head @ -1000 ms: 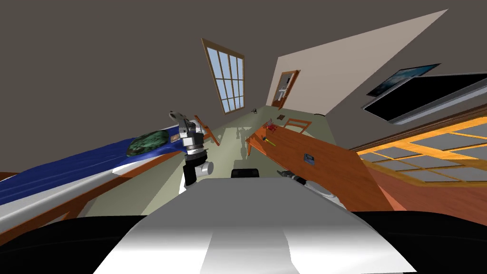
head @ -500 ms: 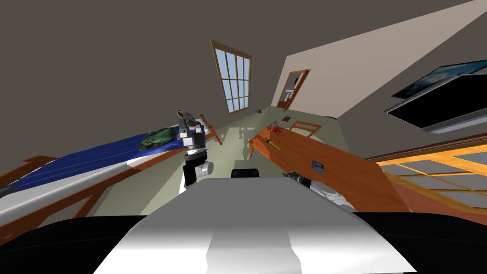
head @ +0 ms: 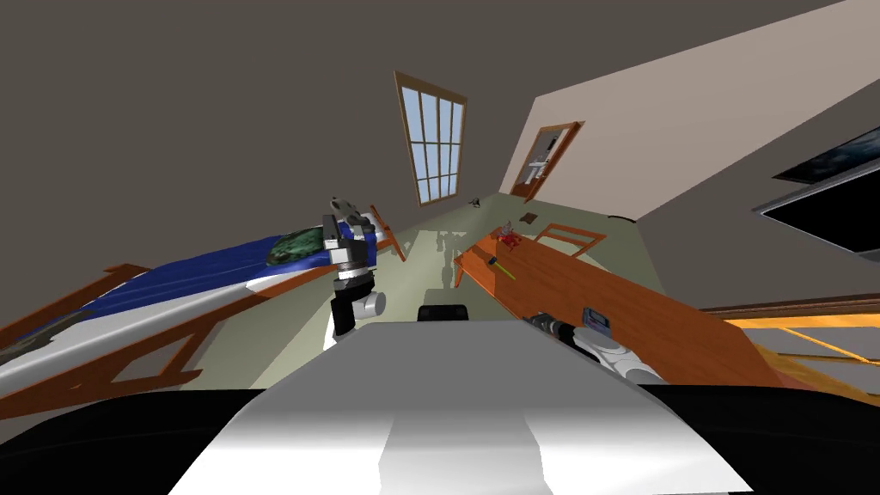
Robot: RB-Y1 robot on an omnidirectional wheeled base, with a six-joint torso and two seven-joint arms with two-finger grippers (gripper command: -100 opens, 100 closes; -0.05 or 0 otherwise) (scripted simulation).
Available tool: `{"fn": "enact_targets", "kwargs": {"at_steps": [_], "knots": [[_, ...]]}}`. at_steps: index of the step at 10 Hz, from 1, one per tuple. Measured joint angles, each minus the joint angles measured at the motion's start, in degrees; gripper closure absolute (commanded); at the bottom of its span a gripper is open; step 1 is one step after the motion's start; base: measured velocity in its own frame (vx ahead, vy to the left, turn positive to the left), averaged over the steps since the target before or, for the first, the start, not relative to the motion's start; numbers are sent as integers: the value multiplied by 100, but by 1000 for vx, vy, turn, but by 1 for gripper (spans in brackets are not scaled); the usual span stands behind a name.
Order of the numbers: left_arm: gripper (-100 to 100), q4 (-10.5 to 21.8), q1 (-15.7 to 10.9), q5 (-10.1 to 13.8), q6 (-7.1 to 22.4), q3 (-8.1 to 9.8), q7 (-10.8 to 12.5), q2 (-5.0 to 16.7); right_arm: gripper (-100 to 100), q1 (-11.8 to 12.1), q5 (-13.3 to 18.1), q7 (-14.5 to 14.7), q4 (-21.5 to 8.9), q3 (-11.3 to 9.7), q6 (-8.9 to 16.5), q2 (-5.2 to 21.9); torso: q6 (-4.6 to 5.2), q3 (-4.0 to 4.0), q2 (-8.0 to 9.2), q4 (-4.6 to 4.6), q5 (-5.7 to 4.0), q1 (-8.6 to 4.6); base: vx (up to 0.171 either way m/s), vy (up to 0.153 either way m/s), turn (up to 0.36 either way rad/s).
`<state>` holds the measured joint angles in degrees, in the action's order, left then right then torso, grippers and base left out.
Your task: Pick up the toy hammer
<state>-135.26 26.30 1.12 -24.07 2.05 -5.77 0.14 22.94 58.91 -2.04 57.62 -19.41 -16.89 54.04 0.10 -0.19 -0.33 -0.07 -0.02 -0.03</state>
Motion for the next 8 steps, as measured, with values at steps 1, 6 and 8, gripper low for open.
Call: {"fn": "enact_targets", "kwargs": {"at_steps": [1, 6, 8], "knots": [[0, 0, -1, 0, 0, -1, 0, 0, -100, -152, 57, 216, -418, 108, -159, -75, -8, -2, -6, 1, 1, 4, 82, 5, 147], [0, 0, 1, 0, 0, 0, 0, 0, -100, -258, 400, -123, -602, -223, -28, 443, -2, -20, -35, -8, 0, -1, 104, -6, 121], [0, 0, 0, 0, 0, 0, 0, 0, -100, -341, 447, 20, -883, -175, -141, 451, -5, -3, -8, 0, 2, 8, 113, 7, 226]]}}
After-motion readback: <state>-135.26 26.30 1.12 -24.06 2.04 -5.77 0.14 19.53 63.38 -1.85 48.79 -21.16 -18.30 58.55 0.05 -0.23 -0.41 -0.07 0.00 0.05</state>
